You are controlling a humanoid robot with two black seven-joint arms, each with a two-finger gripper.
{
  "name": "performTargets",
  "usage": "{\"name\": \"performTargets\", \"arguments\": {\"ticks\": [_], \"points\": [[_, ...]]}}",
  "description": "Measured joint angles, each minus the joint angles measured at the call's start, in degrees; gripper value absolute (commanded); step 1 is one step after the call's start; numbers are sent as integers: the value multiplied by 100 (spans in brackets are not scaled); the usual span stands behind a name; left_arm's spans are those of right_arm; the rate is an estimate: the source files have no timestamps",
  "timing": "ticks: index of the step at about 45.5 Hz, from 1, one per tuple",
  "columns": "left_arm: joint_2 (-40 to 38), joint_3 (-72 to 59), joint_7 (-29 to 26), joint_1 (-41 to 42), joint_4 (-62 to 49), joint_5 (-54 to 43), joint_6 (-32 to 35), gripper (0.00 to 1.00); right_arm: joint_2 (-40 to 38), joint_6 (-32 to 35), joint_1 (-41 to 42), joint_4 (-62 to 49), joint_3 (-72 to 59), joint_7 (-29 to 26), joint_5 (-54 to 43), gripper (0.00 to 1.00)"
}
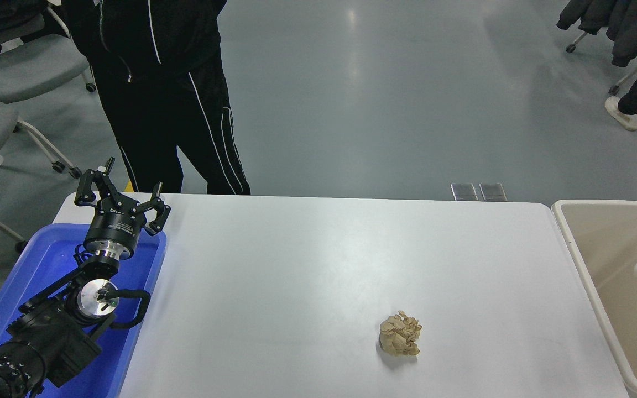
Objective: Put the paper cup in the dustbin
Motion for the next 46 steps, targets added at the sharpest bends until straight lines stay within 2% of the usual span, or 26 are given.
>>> {"name": "performTargets", "arguments": {"ticks": [3, 4, 5, 8, 9, 46], "points": [[0, 0, 0, 0, 0, 0, 0, 100, 21, -35, -2, -19, 21, -29, 15, 22], [0, 0, 0, 0, 0, 0, 0, 100, 27, -42, -3, -21, 27, -35, 20, 60], [0, 0, 0, 0, 0, 0, 0, 100, 41, -57, -4, -24, 32, -51, 28, 74], [0, 0, 0, 0, 0, 0, 0, 100, 46, -69, -5, -34, 27, -58, 28, 95], [0, 0, 0, 0, 0, 0, 0, 100, 49, -74, -5, -37, 22, -63, 28, 98], [0, 0, 0, 0, 0, 0, 0, 100, 82, -117, -9, -70, -31, -79, -21, 99]]}}
